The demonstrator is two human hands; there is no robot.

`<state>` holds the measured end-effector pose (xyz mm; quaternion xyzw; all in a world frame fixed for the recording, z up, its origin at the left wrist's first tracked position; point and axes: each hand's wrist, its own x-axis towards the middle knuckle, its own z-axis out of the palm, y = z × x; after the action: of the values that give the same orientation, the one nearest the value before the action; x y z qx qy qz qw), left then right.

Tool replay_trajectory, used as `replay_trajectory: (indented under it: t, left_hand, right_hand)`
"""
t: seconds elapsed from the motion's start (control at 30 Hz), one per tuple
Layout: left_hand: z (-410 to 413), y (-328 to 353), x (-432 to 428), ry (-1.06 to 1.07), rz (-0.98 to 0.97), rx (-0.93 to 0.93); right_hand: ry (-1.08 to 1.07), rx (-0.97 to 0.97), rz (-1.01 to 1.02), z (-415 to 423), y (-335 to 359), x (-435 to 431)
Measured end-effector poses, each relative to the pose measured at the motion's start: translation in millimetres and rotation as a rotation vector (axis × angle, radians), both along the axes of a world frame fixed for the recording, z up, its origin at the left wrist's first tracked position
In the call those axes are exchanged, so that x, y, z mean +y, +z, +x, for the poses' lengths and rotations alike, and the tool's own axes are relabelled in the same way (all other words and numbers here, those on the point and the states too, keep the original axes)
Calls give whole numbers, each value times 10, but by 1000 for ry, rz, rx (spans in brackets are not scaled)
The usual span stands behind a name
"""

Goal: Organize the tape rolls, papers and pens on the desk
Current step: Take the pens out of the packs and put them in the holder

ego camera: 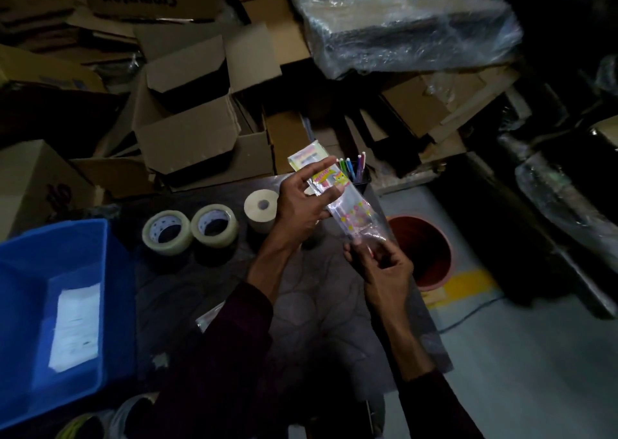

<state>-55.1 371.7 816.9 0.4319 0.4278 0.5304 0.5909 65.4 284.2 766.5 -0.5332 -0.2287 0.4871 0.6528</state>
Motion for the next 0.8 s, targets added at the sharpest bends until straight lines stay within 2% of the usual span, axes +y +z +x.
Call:
replay_trajectory:
  t: [0.3, 0.43, 0.6, 0.8]
  left_hand:
    - [90, -24, -68, -37, 47, 83]
    - [54, -26, -63, -35, 37, 74]
    - [122, -10, -108, -62, 27, 77]
    - [-35, 17, 35, 28, -2, 10]
  right_hand:
    - [146, -273, -8, 123, 108, -48]
    - [205, -198, 7, 235, 137, -142]
    - [245, -326, -11, 210, 122, -84]
    - [310, -236, 13, 541, 48, -304]
